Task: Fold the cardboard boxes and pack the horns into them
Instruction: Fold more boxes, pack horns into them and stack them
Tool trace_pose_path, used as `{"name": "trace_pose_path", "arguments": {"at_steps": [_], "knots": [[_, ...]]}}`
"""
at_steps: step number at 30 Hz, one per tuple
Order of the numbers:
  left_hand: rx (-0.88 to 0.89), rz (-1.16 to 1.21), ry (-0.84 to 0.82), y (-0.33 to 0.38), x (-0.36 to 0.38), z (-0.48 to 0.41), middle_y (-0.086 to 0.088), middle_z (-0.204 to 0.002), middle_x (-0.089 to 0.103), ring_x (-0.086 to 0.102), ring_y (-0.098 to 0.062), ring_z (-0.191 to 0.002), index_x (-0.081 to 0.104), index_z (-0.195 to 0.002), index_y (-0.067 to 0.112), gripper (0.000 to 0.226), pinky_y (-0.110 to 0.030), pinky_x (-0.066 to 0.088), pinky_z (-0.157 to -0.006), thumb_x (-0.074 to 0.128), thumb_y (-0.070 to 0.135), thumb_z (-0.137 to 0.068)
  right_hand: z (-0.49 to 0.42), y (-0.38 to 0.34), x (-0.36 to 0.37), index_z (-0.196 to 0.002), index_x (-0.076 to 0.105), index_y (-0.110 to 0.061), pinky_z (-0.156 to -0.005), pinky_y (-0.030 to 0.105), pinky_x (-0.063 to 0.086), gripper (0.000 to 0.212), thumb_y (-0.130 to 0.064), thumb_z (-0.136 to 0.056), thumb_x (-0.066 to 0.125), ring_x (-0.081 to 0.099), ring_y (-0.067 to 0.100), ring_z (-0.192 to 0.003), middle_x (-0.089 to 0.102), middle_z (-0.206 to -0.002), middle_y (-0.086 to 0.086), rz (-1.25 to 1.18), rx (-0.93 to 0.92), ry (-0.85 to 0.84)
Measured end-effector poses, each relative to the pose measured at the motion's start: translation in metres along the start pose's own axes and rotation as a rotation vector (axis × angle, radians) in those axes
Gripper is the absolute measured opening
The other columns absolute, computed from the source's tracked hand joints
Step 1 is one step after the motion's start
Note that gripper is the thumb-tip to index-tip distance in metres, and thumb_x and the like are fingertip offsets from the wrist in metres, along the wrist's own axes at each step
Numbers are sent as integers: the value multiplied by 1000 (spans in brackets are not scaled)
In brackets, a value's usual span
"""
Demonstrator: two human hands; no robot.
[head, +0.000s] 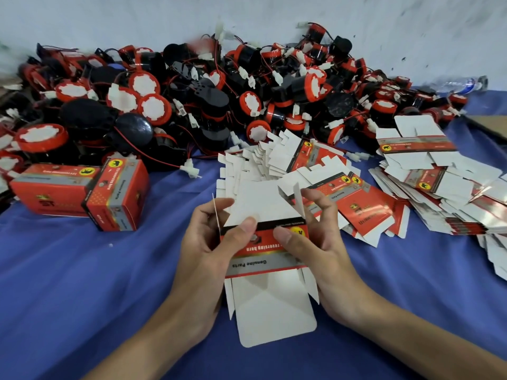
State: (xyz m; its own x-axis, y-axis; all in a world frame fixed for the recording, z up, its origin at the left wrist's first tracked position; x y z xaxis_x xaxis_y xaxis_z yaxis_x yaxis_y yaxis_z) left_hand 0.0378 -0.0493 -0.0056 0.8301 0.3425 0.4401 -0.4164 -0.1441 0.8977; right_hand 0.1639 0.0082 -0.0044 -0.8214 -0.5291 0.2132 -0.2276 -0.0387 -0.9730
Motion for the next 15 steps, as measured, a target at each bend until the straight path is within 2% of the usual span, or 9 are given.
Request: {"name": "trace_pose_path", "arguments": {"at_steps": [2, 4, 6, 7, 9, 11, 13, 15], "knots": [[20, 14, -4, 1, 1, 0, -1, -100, 74, 73, -20, -82, 56, -115, 30, 61, -24, 56, -59, 74, 32, -57, -2, -3, -1, -116, 40, -43, -78, 28, 57, 55, -20, -74, 66, 68, 24, -94, 67, -105, 11, -5, 0, -3], [79, -34, -64, 3, 4, 1, 3, -105, 73, 72, -20, -87, 57, -116, 42, 57, -24, 56, -62, 79, 26, -66, -2, -7, 0, -116, 45, -42, -76, 26, 56, 47, -21, -77, 62, 69, 20, -90, 69, -99, 1, 16, -24, -29], [126, -109, -128, 5, 7, 3, 6, -108, 72, 71, -16, -92, 64, -109, 47, 37, -23, 56, -66, 69, 29, -77, -1, -11, 2, -116, 52, -36, -76, 21, 54, 38, -21, -81, 57, 68, 12, -93, 70, -99, -13, 61, -65, -47], [125, -140, -139, 5, 8, 3, 6, -106, 73, 71, -14, -91, 67, -105, 46, 30, -21, 55, -66, 65, 34, -79, -1, -11, 4, -115, 55, -33, -77, 20, 53, 34, -22, -83, 56, 68, 9, -95, 70, -101, -16, 85, -81, -46], [86, -174, -136, 3, 6, 2, 3, -97, 74, 72, -13, -84, 71, -98, 40, 20, -20, 55, -64, 68, 40, -79, 0, -11, 4, -112, 61, -30, -79, 21, 54, 30, -24, -83, 57, 68, 11, -98, 71, -103, -13, 110, -93, -27], [69, -195, -146, 4, 6, 2, -1, -92, 74, 72, -15, -80, 71, -94, 31, 26, -20, 54, -62, 66, 49, -76, 1, -11, 5, -108, 66, -31, -80, 23, 54, 26, -27, -82, 63, 69, 15, -96, 72, -101, -7, 113, -100, -22], [93, -203, -161, 6, 8, 4, -4, -96, 73, 72, -16, -82, 71, -94, 30, 33, -20, 55, -62, 58, 53, -74, 1, -11, 5, -103, 71, -35, -80, 24, 55, 25, -32, -80, 63, 70, 16, -93, 73, -98, -4, 101, -100, -31], [157, -237, -177, 10, 12, 6, -10, -105, 67, 71, -16, -87, 72, -89, 37, 28, -20, 55, -64, 54, 53, -77, 1, -12, 4, -99, 72, -37, -77, 23, 54, 22, -28, -82, 61, 70, 16, -92, 73, -95, -4, 84, -99, -29]]}}
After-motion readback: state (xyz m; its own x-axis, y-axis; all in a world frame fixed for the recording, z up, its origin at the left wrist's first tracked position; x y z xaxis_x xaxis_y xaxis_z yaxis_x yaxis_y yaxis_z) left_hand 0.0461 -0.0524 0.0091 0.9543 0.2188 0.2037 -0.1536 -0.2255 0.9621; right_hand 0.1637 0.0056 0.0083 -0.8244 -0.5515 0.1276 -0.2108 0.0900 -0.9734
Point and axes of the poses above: each hand's wrist, its own z-axis away from the middle knuckle, its own x-axis out of the palm, y = z × x, the point moved 5 cm from there along -z, towards the middle knuckle
